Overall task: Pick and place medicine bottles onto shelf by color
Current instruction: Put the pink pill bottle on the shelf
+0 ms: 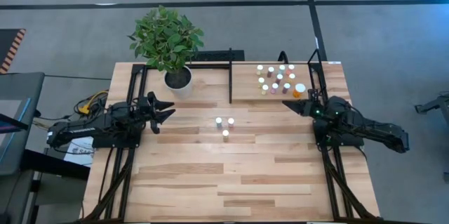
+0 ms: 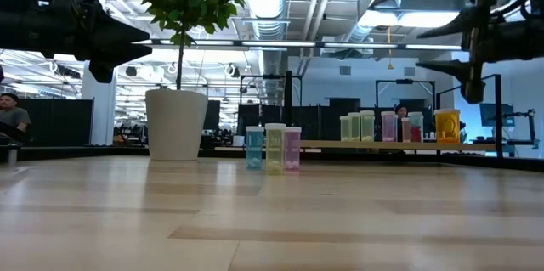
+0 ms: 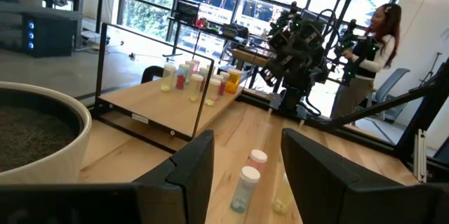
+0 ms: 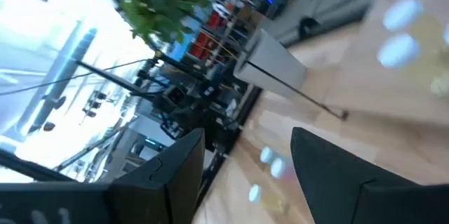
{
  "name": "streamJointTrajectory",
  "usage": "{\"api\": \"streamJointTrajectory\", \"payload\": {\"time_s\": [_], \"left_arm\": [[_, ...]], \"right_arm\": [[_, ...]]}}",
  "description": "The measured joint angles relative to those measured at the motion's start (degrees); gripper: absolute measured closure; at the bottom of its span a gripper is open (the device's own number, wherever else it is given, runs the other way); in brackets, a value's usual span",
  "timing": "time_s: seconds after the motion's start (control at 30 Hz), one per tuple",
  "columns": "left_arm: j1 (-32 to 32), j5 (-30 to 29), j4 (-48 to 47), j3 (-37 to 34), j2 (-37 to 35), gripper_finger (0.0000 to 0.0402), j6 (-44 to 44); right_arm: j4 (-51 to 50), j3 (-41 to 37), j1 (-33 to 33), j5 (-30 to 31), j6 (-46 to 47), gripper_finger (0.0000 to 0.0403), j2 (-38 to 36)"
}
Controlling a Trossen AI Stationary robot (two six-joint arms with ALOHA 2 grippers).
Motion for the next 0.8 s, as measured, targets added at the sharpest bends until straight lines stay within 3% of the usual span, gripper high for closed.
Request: {"api": "streamJointTrajectory", "payload": {"time_s": [0.13,0.6,0.8], "left_arm": [[0.0,0.0,0.0,0.0,0.0,0.0248,0.0],[0.0,0.0,0.0,0.0,0.0,0.0248,0.0],[0.0,0.0,0.0,0.0,0.0,0.0248,0.0]], "right_arm": [[3.7,0.1,-0.1,0.0,-4.4,0.0168,0.0],[21.2,0.2,-3.1,3.7,-1.2,0.0168,0.0],[23.5,0.6,-3.1,5.7,-3.8,0.0168,1.0]]}}
